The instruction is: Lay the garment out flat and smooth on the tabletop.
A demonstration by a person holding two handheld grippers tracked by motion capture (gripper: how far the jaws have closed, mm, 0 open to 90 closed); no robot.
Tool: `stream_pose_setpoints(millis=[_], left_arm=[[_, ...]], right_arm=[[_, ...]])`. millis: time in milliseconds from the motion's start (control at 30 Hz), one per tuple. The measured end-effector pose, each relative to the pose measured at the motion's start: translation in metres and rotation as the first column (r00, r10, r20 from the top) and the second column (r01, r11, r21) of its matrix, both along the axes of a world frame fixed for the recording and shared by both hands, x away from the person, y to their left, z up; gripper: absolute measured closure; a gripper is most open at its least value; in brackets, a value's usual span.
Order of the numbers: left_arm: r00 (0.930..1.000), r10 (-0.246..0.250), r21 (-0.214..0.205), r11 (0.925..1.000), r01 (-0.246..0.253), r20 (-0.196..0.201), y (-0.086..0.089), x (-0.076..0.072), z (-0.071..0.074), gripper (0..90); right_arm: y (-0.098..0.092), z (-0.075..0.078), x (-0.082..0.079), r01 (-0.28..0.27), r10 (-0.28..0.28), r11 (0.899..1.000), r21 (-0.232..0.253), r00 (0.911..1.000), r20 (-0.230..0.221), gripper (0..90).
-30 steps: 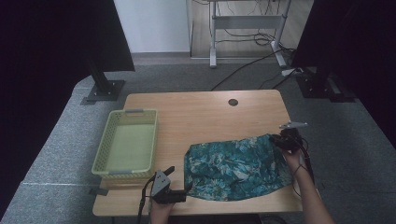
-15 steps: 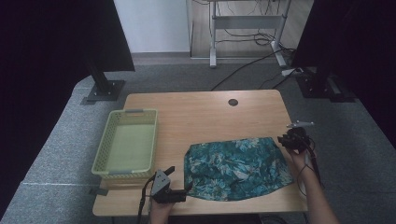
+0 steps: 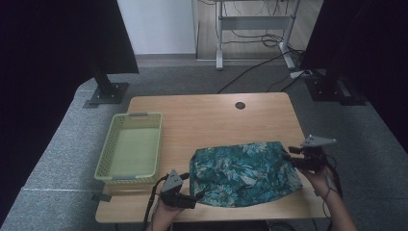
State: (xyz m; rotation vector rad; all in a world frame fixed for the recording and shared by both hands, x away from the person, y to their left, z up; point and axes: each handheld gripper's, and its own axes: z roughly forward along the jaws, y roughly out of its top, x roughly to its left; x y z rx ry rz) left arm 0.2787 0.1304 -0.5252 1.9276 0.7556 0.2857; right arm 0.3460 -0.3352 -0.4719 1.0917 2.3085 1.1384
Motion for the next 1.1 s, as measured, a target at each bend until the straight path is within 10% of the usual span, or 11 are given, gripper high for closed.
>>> stream_pose_setpoints(millis=[167, 633, 1100], left_arm=[[0.9993, -0.018, 0.080, 0.9966, 0.020, -0.033, -0.009, 0.007, 0.004, 9.8], [0.9929, -0.044, 0.188, 0.9800, 0.064, -0.111, -0.038, 0.034, -0.002, 18.1], [0.9899, 0.052, 0.286, 0.9581, -0.013, -0.132, -0.051, 0.044, -0.017, 44.0]], right_arm=[[0.013, -0.028, -0.025, -0.187, 0.187, 0.982, 0.018, 0.9778, -0.093, 48.8], [0.044, -0.067, -0.016, -0.263, 0.258, 0.965, 0.009, 0.9379, -0.232, 42.0], [0.064, -0.063, -0.016, -0.335, 0.307, 0.939, -0.073, 0.9165, -0.256, 79.4]])
